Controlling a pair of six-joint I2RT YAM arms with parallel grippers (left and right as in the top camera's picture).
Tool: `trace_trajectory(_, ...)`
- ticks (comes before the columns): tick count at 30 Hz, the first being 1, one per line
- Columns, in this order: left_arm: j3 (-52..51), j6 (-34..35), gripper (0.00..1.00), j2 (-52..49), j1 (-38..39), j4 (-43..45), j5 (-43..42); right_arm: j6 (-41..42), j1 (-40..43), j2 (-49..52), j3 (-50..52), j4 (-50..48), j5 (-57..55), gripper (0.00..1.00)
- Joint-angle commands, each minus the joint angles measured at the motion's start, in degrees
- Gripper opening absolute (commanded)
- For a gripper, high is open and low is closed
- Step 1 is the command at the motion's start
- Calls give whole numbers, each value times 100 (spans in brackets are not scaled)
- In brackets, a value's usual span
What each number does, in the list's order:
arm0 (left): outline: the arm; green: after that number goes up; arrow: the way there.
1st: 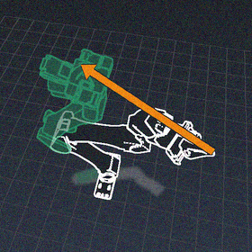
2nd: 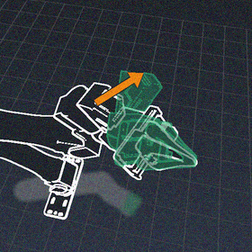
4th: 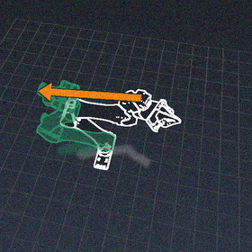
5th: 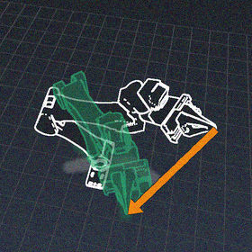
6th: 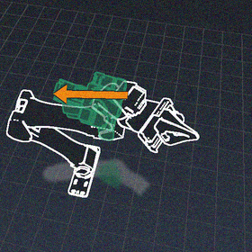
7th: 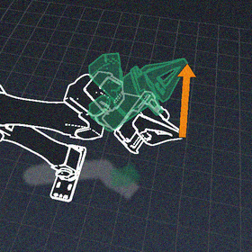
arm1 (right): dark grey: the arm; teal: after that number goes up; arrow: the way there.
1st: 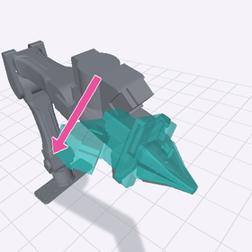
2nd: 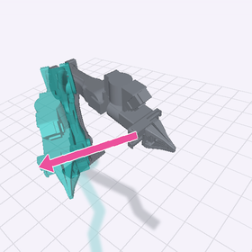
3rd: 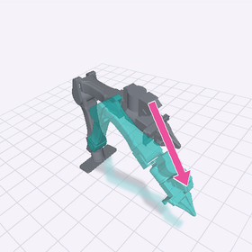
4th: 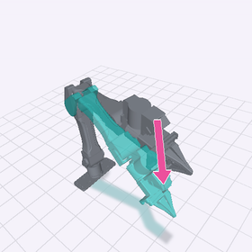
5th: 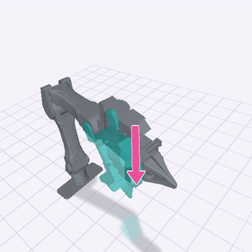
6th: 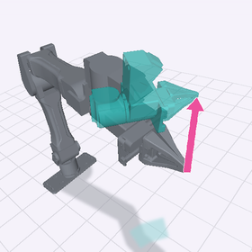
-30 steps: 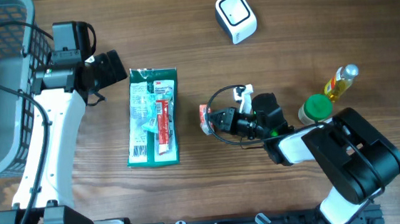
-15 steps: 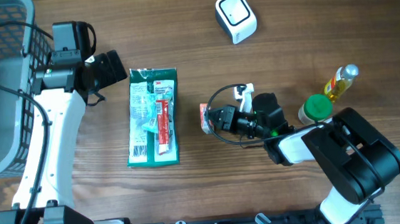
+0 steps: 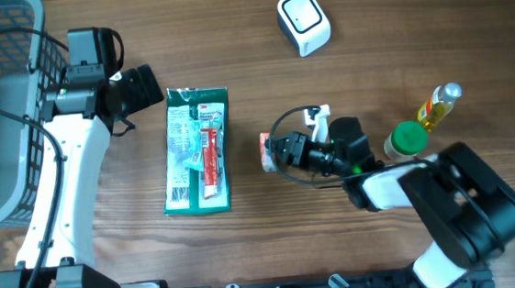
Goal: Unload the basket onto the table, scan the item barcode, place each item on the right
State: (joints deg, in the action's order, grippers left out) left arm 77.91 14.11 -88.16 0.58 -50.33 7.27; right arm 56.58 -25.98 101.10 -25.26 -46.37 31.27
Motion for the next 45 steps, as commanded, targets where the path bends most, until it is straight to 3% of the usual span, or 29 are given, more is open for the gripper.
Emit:
trace_trajectory(1, 31, 50, 100, -13, -33, 11, 31, -516, 236, -828, 2, 584, -234, 49)
trace_trajectory(6, 31, 50, 100, -13, -33, 13, 31, -1073, 275, -1694, -354, 1888, -490, 51)
trace_trajectory(10, 31, 50, 100, -13, -33, 13, 31, -1609, 275, -2118, -1193, 3665, -710, 54)
trace_trajectory(16, 31, 50, 100, -13, -33, 11, 31, -2223, 273, -2138, -3169, 6905, -1508, 62)
trace_trajectory(21, 31, 50, 100, -13, -33, 11, 31, -2695, 240, -2105, -4424, 8518, -1690, 70)
trace_trajectory(28, 31, 50, 100, -13, -33, 11, 31, -2800, -334, -1937, -4594, 9097, -2326, 76)
trace_trajectory(35, 31, 50, 100, -13, -33, 11, 31, -2793, -1113, -1224, -4594, 9053, -3136, 77)
trace_trajectory(37, 31, 50, 100, -13, -33, 11, 31, -2791, -1281, -933, -4592, 8964, -3274, 84)
trace_trajectory(45, 31, 50, 100, -13, -33, 11, 31, -2487, -1600, 114, -4592, 8649, -3462, 88)
